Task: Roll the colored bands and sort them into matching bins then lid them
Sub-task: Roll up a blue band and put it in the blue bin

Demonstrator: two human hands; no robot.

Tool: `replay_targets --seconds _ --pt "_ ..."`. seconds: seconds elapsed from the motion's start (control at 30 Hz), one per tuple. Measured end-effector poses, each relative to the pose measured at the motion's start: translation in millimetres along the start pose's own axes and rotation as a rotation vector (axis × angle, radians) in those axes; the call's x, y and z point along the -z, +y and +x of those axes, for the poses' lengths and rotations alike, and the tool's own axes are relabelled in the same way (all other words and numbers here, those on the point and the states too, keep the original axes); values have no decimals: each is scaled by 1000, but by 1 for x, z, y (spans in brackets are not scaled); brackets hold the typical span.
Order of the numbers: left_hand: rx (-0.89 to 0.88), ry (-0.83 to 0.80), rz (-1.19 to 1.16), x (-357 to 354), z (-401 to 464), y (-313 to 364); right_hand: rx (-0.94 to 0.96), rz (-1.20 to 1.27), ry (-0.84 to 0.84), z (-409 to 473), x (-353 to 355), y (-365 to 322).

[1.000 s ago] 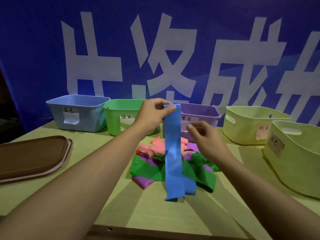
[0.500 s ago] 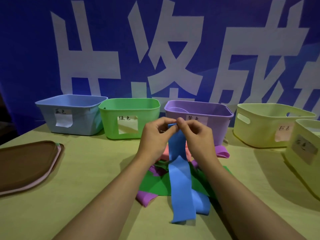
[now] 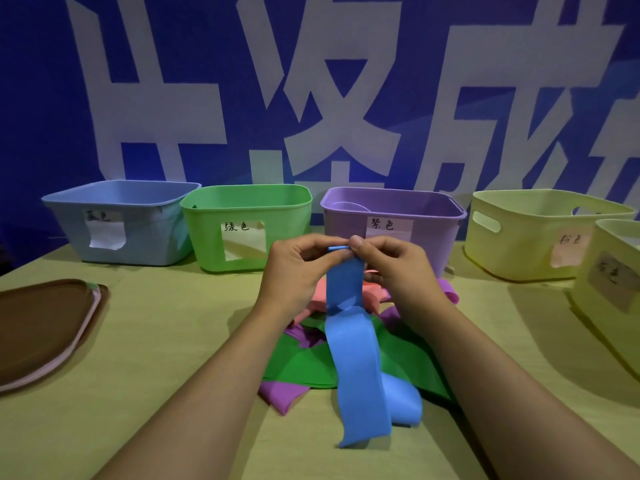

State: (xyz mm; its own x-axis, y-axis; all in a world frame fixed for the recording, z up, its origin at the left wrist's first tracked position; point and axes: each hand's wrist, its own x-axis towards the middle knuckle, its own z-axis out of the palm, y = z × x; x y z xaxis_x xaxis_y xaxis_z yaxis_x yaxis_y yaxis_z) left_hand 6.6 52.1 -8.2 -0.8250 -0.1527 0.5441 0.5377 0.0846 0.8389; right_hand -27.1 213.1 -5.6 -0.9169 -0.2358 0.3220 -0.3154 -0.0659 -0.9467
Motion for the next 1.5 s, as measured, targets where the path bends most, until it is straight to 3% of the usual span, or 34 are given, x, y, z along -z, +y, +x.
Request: replay_targets --seconds 0.33,0.93,1.23,1.5 --pt "143 21 -21 0 -1 2 43 161 20 1 -1 7" --pt "177 73 -20 -3 -1 1 71 126 47 -1 -5 4" --pt "164 96 -44 -6 0 2 69 -13 122 -2 -6 1" --pt "181 75 -75 -3 2 -3 80 35 102 -1 -2 3"
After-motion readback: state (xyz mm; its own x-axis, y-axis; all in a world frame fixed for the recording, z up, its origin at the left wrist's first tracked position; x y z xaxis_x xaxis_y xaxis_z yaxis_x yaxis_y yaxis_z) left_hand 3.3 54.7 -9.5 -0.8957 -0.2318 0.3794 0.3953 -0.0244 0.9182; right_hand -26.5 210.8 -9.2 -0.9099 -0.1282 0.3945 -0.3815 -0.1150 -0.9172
